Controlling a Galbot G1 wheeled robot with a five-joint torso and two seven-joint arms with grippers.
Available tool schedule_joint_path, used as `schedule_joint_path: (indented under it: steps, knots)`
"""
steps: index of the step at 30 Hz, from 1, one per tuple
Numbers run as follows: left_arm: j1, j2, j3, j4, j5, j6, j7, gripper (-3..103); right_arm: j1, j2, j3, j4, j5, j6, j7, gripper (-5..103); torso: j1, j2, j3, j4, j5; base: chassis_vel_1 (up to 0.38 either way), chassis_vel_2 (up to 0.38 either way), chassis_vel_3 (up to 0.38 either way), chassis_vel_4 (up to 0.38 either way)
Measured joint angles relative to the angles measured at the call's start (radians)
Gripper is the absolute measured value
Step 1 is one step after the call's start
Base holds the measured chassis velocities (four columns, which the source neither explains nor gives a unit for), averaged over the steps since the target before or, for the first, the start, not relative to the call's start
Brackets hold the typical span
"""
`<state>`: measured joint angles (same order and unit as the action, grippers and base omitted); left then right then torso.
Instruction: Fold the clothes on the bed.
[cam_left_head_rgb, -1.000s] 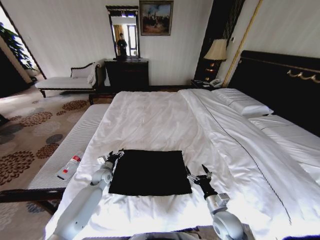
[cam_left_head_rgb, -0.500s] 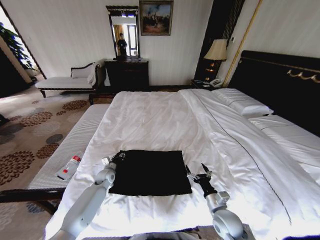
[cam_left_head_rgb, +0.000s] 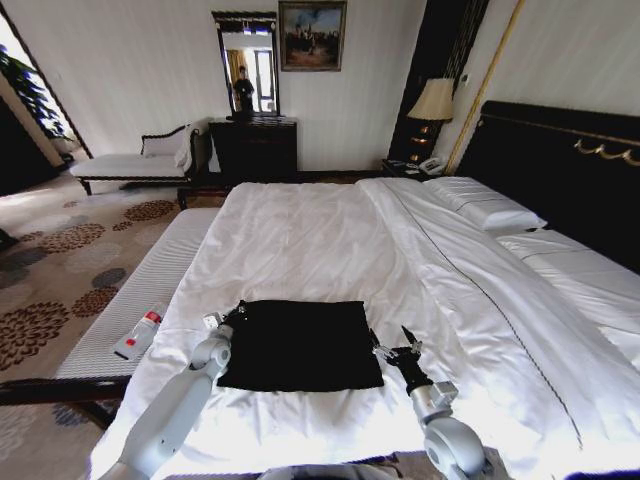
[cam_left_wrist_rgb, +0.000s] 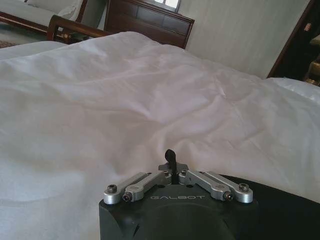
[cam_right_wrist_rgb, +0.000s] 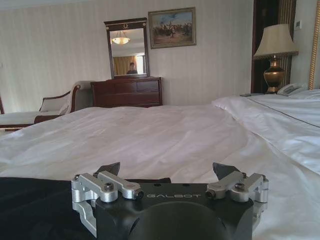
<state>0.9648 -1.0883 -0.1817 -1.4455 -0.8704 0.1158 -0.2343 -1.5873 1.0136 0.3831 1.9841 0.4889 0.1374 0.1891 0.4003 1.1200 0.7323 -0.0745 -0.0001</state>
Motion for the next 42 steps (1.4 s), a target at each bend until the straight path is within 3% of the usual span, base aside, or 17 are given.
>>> schedule_joint_path:
  steps: [1,5,6,10,16,23,29,34,37,42]
  knots:
    - [0.000,0.000,0.000,0.000,0.000,0.000,0.000,1,0.000,0.000,0.000,0.000,0.000,0.000,0.000,100,0.000,0.000,0.000,0.0000,0.0000,0.000,0.000,0.000,0.000]
    - [0.000,0.013,0.002,-0.010,0.002,-0.008,-0.015,1,0.157,-0.058,-0.035,-0.037,0.265,-0.129,0.022,100,0.000,0.000,0.000,0.0002,0.0001,0.000,0.000,0.000,0.000]
    - [0.000,0.013,0.002,-0.010,0.002,-0.008,-0.015,1,0.157,-0.058,-0.035,-0.037,0.265,-0.129,0.022,100,0.000,0.000,0.000,0.0002,0.0001,0.000,0.000,0.000,0.000]
    - [-0.005,0.017,0.008,-0.012,0.002,-0.015,-0.021,1,0.334,-0.102,-0.090,-0.129,0.471,-0.231,-0.031,100,0.000,0.000,0.000,0.0002,0.0000,0.000,0.000,0.000,0.000]
    - [-0.002,0.017,0.009,-0.014,0.006,-0.020,-0.022,1,0.537,-0.099,-0.185,-0.291,0.590,-0.312,-0.079,100,0.000,0.000,0.000,0.0003,-0.0001,0.000,0.000,0.000,0.000]
    - [0.003,0.017,0.009,-0.014,0.008,-0.021,-0.025,1,0.632,-0.060,-0.256,-0.443,0.613,-0.336,-0.101,101,0.000,0.000,0.000,0.0002,-0.0001,0.000,0.000,0.000,0.000]
    - [-0.005,0.018,0.013,-0.008,0.006,-0.022,-0.025,1,0.663,-0.029,-0.289,-0.528,0.586,-0.339,-0.114,76,0.000,0.000,0.000,0.0001,0.0000,0.000,0.000,0.000,0.000]
    - [-0.015,0.018,0.019,-0.004,0.002,-0.022,-0.025,1,0.668,-0.025,-0.301,-0.550,0.562,-0.341,-0.108,73,0.000,0.000,0.000,0.0002,-0.0001,0.000,0.000,0.000,0.000]
    - [-0.025,0.019,0.027,-0.003,-0.002,-0.022,-0.025,1,0.669,-0.024,-0.301,-0.551,0.565,-0.348,-0.104,60,0.000,0.000,0.000,0.0001,0.0000,0.000,0.000,0.000,0.000]
    - [-0.032,0.019,0.038,-0.002,-0.008,-0.022,-0.032,1,0.669,-0.024,-0.308,-0.548,0.565,-0.350,-0.102,49,0.000,0.000,0.000,0.0002,0.0000,0.000,0.000,0.000,0.000]
